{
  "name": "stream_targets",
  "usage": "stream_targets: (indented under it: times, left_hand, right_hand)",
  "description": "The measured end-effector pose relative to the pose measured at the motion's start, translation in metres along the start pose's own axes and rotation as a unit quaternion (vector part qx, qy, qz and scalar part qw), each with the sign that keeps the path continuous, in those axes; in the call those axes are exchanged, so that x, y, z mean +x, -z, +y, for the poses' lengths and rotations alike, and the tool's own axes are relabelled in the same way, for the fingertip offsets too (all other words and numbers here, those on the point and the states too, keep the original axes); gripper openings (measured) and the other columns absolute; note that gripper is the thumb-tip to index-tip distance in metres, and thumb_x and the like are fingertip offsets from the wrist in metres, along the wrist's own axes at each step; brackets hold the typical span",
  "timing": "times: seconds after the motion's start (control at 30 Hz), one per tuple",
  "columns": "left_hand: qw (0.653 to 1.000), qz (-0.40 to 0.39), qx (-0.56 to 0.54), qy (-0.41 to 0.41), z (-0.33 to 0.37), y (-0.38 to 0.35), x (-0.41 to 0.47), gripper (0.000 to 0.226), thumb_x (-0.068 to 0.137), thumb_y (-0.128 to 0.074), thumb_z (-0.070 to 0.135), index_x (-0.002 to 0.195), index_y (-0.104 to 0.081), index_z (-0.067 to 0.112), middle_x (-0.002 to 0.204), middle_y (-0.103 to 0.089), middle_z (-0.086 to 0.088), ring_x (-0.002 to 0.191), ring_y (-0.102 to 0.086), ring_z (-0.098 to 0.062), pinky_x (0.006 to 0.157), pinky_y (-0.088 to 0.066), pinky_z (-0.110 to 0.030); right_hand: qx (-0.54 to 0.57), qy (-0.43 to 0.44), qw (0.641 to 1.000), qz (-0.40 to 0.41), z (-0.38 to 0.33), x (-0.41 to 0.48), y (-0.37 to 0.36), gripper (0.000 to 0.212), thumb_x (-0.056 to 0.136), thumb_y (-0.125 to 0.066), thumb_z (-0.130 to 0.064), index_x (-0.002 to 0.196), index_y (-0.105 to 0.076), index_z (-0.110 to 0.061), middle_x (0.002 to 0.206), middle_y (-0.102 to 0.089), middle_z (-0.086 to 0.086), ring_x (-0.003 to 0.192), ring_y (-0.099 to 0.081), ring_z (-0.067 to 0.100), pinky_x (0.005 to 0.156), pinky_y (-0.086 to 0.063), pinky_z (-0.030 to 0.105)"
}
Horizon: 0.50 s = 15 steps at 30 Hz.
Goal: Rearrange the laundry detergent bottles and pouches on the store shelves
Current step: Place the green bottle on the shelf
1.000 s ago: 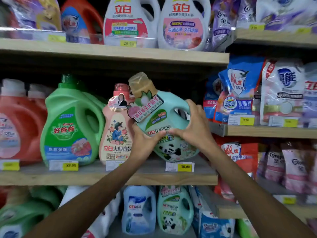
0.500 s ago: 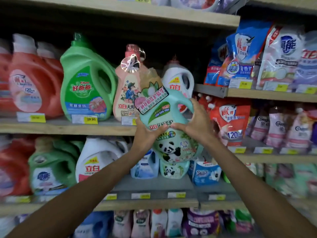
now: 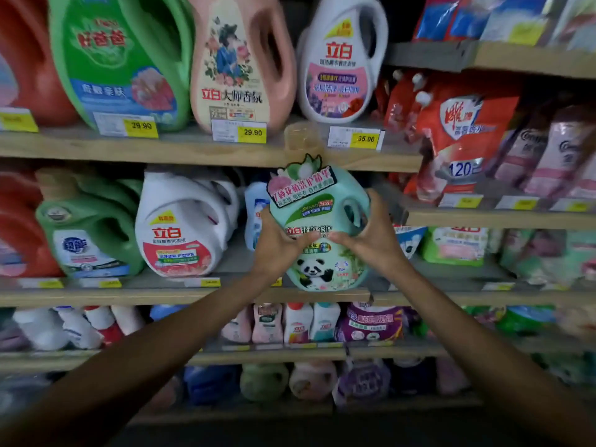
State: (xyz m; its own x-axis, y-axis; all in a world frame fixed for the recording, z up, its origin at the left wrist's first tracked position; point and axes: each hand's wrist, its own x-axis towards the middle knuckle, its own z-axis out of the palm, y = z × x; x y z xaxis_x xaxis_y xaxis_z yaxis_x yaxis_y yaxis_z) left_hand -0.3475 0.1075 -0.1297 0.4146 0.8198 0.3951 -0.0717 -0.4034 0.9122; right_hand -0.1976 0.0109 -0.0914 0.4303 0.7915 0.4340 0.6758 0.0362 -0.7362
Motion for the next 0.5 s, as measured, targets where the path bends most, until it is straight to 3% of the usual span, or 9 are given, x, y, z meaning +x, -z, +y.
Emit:
stream_targets:
  times: [0.1,0.23,0.37,0.5]
  left_hand:
    - [0.999,0.015,0.036,0.004,-0.025,-0.012,0.002,0.075,0.068,-0.084,0.025,0.121,-0.031,0.018,0.118,-0.058,0.006,0.113,-0.058,-0.010,0.097,-0.049,-0.030]
    - [0.998,0.022,0.052,0.010,-0.054,-0.030,0.014,0.084,0.063,-0.086,0.026,0.125,-0.031,0.009,0.113,-0.059,0.004,0.108,-0.059,0.000,0.094,-0.051,-0.024]
    - [0.999,0.020,0.036,0.027,-0.083,-0.050,0.030,0.089,0.062,-0.086,0.016,0.130,-0.029,0.011,0.119,-0.059,-0.005,0.111,-0.061,-0.008,0.094,-0.051,-0.023]
    - [0.997,0.021,0.038,0.062,-0.111,-0.067,0.047,0.084,0.062,-0.085,0.008,0.121,-0.027,0.027,0.105,-0.057,0.014,0.095,-0.061,0.014,0.076,-0.050,-0.005]
  right_hand:
    - [0.003,-0.012,1.000,-0.017,0.030,0.002,-0.007,0.091,0.062,-0.085,-0.030,0.133,-0.031,-0.012,0.131,-0.042,0.006,0.123,-0.045,0.022,0.104,-0.042,0.045]
    - [-0.013,-0.050,0.998,-0.034,0.070,0.015,-0.017,0.098,0.060,-0.087,-0.025,0.136,-0.026,-0.009,0.136,-0.043,0.012,0.127,-0.044,0.024,0.107,-0.041,0.042]
    - [0.003,-0.080,0.996,-0.038,0.106,0.031,-0.025,0.100,0.058,-0.088,-0.022,0.135,-0.026,-0.008,0.136,-0.045,0.012,0.129,-0.044,0.024,0.109,-0.040,0.045]
    - [0.005,-0.104,0.993,-0.048,0.138,0.049,-0.033,0.100,0.057,-0.088,-0.022,0.135,-0.027,-0.010,0.136,-0.046,0.010,0.128,-0.045,0.022,0.108,-0.041,0.045]
